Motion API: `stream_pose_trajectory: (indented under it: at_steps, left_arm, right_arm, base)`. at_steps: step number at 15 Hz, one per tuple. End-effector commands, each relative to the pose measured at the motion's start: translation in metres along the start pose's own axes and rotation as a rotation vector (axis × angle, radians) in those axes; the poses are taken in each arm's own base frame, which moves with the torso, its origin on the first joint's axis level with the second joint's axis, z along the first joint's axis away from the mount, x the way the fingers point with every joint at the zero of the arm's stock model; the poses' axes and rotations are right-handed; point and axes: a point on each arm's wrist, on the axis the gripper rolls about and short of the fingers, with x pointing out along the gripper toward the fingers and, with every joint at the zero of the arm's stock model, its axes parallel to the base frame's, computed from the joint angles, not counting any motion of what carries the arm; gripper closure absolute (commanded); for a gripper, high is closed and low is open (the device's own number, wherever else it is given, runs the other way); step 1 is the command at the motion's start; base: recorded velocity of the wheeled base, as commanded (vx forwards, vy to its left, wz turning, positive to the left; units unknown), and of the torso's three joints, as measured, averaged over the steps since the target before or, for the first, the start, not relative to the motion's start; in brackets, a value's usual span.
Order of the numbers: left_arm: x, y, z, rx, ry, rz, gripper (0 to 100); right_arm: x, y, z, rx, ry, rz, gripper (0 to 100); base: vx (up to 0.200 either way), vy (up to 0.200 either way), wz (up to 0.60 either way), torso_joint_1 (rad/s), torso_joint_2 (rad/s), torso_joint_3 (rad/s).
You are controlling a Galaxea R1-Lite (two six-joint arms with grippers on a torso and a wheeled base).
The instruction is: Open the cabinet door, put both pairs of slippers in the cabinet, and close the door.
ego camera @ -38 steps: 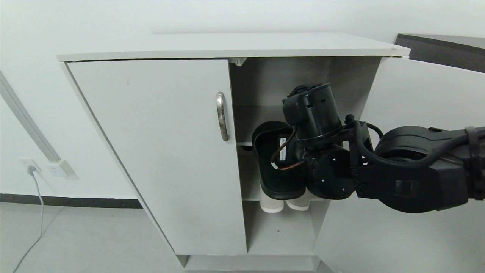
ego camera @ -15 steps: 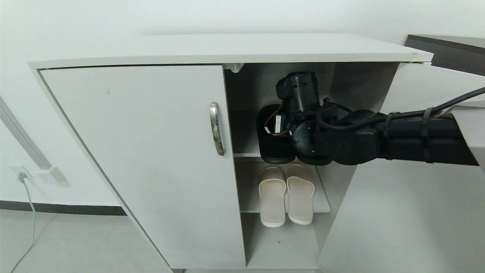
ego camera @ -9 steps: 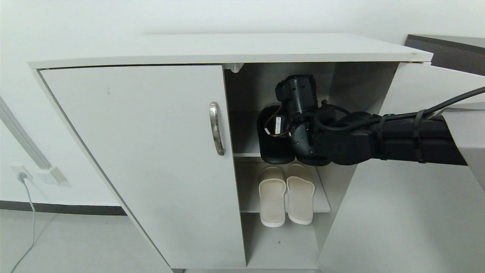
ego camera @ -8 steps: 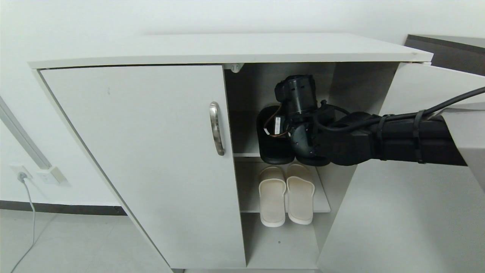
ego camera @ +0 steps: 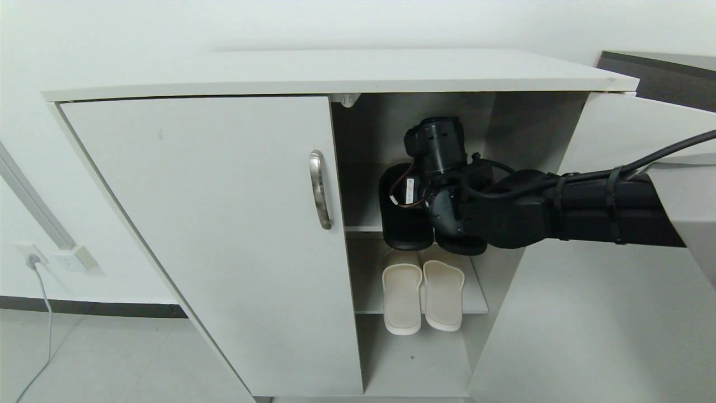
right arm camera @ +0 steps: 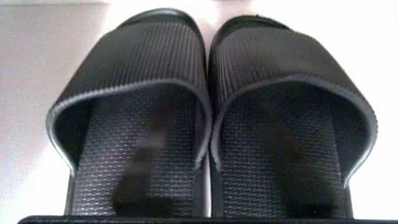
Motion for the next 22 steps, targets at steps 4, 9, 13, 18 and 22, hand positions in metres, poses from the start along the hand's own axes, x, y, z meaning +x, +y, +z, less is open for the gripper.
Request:
stream_pose_trajectory:
  at_steps: [4, 9, 13, 18, 22]
  left_arm:
    - [0.000, 0.000, 0.000, -0.001, 0.001, 0.001, 100]
    - [0.000, 0.000, 0.000, -0.001, 0.001, 0.001, 100]
    - [0.000, 0.000, 0.000, 0.001, 0.001, -0.001, 100]
    - [0.000, 0.000, 0.000, 0.001, 0.001, -0.001, 100]
    - [0.000, 0.000, 0.000, 0.001, 0.001, -0.001, 100]
  right_arm:
    - [-0.024, -0.009, 0.001, -0.009, 0.013, 0.016, 0]
    - [-0.084, -0.017, -0.001, -0.035, 0.015, 0.110, 0]
    - [-0.124, -0.040, -0.024, -0.059, 0.030, 0.181, 0]
    - [-0.130, -0.051, -0.049, -0.069, 0.036, 0.262, 0]
    - [-0.130, -0.050, -0.052, -0.079, 0.042, 0.266, 100]
  base:
    - [0.000, 0.000, 0.00, 0.000, 0.00, 0.000]
    - [0.000, 0.000, 0.00, 0.000, 0.00, 0.000]
    - [0.000, 0.000, 0.00, 0.000, 0.00, 0.000]
    - [0.000, 0.000, 0.00, 0.000, 0.00, 0.000]
    - [0.000, 0.000, 0.00, 0.000, 0.00, 0.000]
